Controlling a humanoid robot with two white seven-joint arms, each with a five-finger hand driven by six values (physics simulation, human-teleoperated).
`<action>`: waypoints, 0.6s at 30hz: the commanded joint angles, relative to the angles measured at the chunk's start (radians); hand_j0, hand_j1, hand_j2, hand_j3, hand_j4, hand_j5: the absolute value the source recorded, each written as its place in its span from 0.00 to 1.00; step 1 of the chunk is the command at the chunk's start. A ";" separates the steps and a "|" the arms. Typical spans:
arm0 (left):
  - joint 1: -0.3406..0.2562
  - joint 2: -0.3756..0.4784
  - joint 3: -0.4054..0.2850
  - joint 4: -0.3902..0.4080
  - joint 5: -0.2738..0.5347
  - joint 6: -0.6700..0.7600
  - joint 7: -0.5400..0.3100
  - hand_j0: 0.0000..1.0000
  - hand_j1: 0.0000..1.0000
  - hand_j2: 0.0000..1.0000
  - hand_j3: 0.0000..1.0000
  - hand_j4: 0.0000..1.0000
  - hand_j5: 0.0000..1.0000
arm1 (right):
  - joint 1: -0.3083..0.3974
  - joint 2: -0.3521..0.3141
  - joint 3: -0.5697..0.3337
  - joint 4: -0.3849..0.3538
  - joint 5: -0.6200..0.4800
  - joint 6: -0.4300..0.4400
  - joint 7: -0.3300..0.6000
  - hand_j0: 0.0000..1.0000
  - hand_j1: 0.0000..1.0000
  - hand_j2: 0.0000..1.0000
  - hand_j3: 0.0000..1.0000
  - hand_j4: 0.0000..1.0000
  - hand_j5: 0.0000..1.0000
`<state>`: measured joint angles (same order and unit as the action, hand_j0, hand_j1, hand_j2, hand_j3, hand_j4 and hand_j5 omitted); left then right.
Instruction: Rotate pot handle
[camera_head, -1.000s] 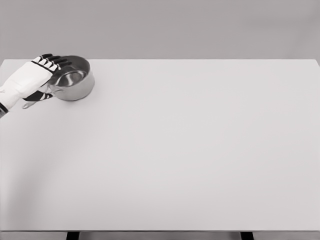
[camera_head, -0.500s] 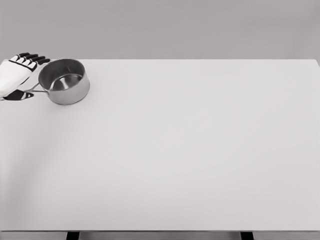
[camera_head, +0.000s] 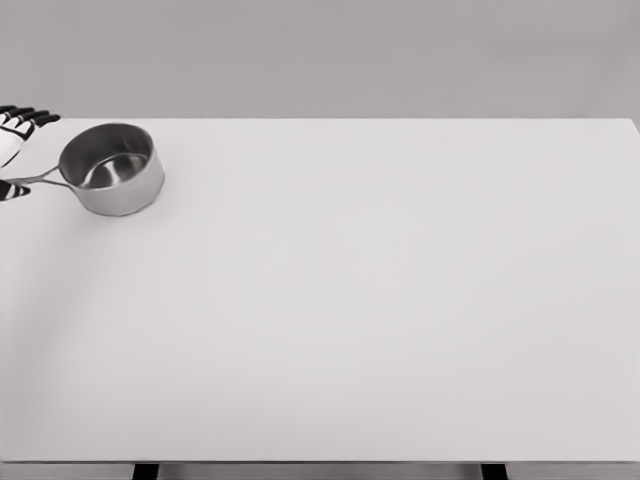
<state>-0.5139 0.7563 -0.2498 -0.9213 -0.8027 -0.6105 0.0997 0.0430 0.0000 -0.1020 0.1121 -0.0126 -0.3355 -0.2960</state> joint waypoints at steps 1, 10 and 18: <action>0.000 0.006 0.009 0.013 0.007 0.000 0.002 1.00 1.00 1.00 1.00 1.00 1.00 | 0.000 0.000 -0.001 0.000 -0.001 0.000 0.000 1.00 1.00 1.00 1.00 1.00 1.00; -0.028 0.003 0.009 0.015 0.005 0.000 -0.008 1.00 1.00 1.00 1.00 1.00 1.00 | 0.000 0.000 -0.001 0.000 -0.001 0.000 0.000 1.00 1.00 1.00 1.00 1.00 1.00; -0.054 -0.002 0.009 0.070 -0.006 0.000 -0.011 1.00 1.00 1.00 1.00 1.00 1.00 | 0.000 0.000 -0.001 0.000 -0.001 0.000 0.000 1.00 1.00 1.00 1.00 1.00 1.00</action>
<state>-0.5676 0.7537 -0.2423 -0.8617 -0.8130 -0.6106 0.0886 0.0430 0.0000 -0.1017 0.1121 -0.0126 -0.3355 -0.2960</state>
